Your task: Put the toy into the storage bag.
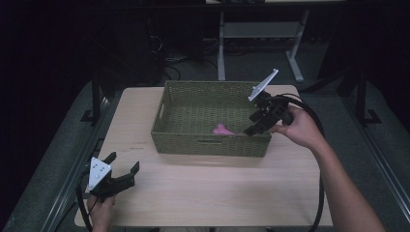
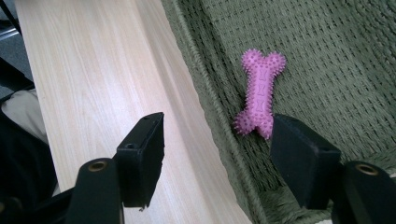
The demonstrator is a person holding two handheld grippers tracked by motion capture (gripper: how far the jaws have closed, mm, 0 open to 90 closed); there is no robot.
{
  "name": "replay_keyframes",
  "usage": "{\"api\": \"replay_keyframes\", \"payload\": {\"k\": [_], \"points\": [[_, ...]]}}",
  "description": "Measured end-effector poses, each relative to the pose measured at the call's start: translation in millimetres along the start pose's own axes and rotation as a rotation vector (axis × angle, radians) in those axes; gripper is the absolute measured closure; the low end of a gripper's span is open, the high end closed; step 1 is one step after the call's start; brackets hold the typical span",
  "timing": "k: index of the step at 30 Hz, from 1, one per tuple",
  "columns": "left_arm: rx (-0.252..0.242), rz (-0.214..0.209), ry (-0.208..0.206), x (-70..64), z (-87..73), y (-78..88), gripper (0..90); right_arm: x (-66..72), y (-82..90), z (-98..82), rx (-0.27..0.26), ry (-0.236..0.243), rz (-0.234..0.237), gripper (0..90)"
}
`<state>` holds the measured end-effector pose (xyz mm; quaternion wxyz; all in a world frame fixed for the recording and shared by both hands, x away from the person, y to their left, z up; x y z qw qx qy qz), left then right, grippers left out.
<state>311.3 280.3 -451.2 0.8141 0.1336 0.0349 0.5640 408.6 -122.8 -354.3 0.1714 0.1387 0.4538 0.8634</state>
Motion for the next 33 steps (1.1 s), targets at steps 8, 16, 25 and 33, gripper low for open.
{"api": "replay_keyframes", "payload": {"k": [8, 16, 25, 33], "points": [[-0.001, -0.002, 0.002, -0.1, 0.0, 0.2, 13.0, 8.1, 0.5, -13.2, -0.014, -0.005, 0.006, 34.9], [0.003, -0.003, -0.003, -1.4, -0.2, 0.6, 13.0, 17.9, -3.5, -29.2, -0.015, -0.007, 0.020, 34.9], [0.003, -0.003, -0.004, -2.2, -0.2, 0.5, 13.0, 23.1, -5.4, -49.6, -0.024, -0.026, 0.020, 34.9], [0.004, -0.002, -0.005, -2.2, -0.5, 0.5, 13.0, 26.6, -6.7, -67.8, -0.025, -0.048, 0.020, 34.9]]}}
Point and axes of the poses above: each handheld gripper's, and its own axes: y roughly backward along the jaws, z roughly out of its top, x roughly to its left, the point moved 8 cm from there along -y, roughly forward along the jaws, and after that the axes turned 3 degrees about -x, right-handed, at the moved point
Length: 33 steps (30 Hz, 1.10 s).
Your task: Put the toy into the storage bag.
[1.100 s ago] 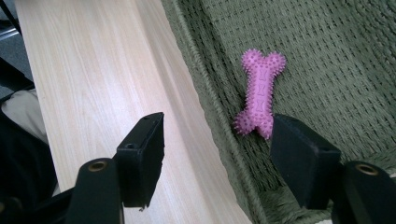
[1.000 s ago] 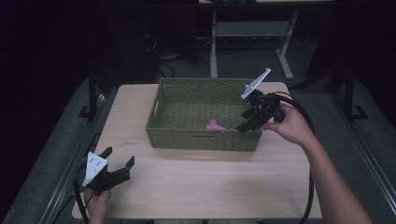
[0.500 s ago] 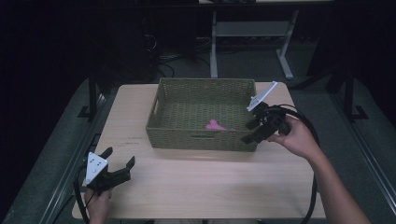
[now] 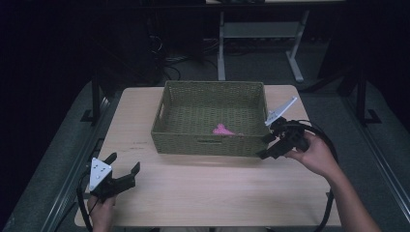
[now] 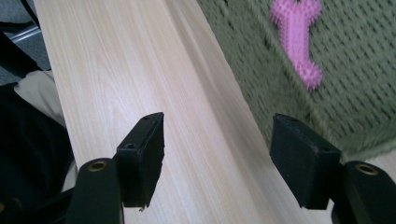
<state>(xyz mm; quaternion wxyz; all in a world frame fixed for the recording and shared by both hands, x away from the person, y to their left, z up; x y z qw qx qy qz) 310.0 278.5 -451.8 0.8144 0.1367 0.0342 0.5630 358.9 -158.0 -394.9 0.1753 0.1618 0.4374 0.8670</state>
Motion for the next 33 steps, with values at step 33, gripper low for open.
{"api": "replay_keyframes", "payload": {"k": [33], "points": [[0.006, -0.003, -0.006, -2.9, -0.7, -1.2, 13.0, 3.3, -22.7, -70.2, -0.036, -0.091, -0.011, 34.2]]}}
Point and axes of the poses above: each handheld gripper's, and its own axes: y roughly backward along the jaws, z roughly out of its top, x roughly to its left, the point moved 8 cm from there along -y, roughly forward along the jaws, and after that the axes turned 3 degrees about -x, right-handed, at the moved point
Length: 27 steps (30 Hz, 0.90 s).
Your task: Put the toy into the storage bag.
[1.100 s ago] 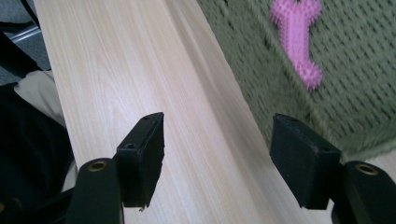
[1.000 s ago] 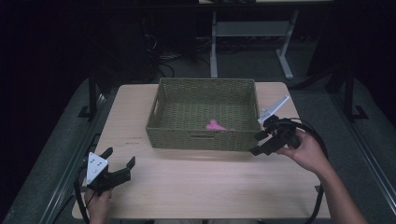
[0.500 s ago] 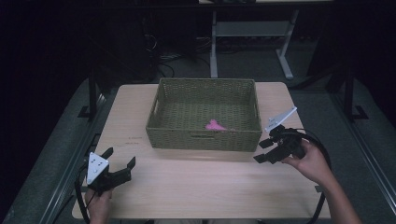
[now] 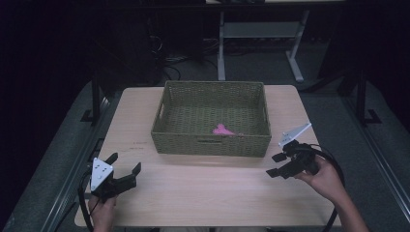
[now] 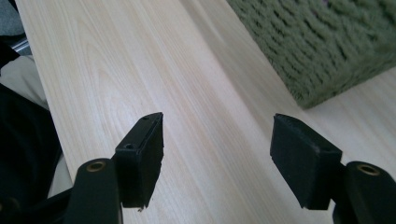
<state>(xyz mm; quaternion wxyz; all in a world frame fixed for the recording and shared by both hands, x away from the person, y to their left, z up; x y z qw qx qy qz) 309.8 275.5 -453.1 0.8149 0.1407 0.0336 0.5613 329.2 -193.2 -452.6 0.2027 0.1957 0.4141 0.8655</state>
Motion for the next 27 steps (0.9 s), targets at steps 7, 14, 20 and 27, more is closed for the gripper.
{"api": "replay_keyframes", "payload": {"k": [7, 14, 20, 27], "points": [[0.002, 0.001, 0.000, 0.1, -0.3, -0.1, 13.0, -0.7, -0.5, -16.0, -0.003, -0.027, -0.004, 34.2], [0.003, 0.000, 0.002, -0.2, -0.6, -0.3, 13.0, -0.2, -1.3, -30.4, -0.021, -0.051, -0.015, 34.2], [0.002, -0.001, 0.001, -0.6, -0.6, -0.6, 13.0, 3.3, -3.5, -42.4, -0.041, -0.066, -0.026, 34.2], [0.002, 0.001, 0.001, -0.7, -0.6, -0.9, 13.0, 10.3, -1.7, -51.5, -0.084, -0.073, -0.053, 33.0]]}}
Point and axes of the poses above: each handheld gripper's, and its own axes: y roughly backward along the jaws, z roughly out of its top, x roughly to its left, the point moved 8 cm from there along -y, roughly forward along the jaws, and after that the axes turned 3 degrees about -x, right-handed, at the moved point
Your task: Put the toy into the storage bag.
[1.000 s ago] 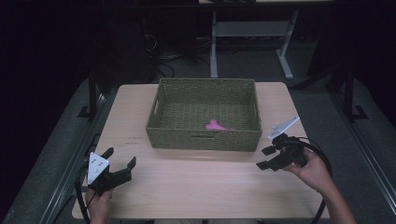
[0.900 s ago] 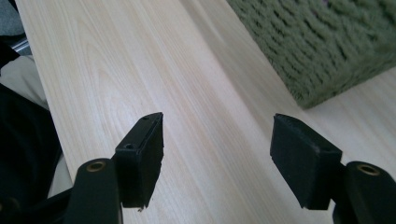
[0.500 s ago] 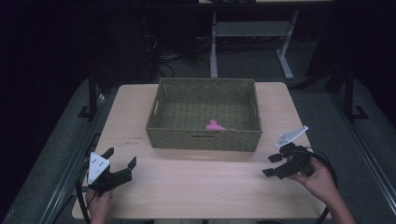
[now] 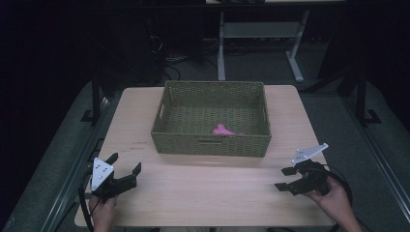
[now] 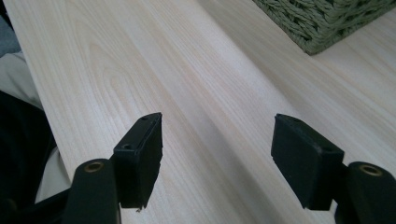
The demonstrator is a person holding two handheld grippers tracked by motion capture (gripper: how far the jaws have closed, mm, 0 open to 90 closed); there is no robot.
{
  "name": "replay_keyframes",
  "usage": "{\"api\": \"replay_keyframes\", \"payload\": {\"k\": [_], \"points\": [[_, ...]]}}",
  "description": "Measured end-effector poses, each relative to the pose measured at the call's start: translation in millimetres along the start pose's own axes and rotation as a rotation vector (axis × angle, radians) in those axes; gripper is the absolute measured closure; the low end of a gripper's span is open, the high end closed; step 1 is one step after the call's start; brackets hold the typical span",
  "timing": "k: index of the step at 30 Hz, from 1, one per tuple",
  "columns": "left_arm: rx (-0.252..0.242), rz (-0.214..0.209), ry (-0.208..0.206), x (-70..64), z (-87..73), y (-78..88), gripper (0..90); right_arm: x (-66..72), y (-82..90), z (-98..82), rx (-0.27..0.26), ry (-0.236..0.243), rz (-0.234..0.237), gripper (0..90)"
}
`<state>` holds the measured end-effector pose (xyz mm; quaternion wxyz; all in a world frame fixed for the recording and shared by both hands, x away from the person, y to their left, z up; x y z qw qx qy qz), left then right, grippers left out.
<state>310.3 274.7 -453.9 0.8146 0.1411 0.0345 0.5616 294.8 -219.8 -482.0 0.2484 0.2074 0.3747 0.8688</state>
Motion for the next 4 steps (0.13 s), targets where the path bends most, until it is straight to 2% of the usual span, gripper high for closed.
{"api": "replay_keyframes", "payload": {"k": [4], "points": [[0.003, -0.002, -0.006, -0.3, -0.2, -0.7, 13.0, 6.3, 0.0, -5.4, -0.040, 0.005, -0.035, 31.2]]}}
Point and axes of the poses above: each handheld gripper's, and its own axes: y roughly backward along the jaws, z roughly out of its top, x roughly to its left, the point moved 8 cm from there along -y, roughly forward along the jaws, and after that the axes turned 3 degrees about -x, right-handed, at the moved point
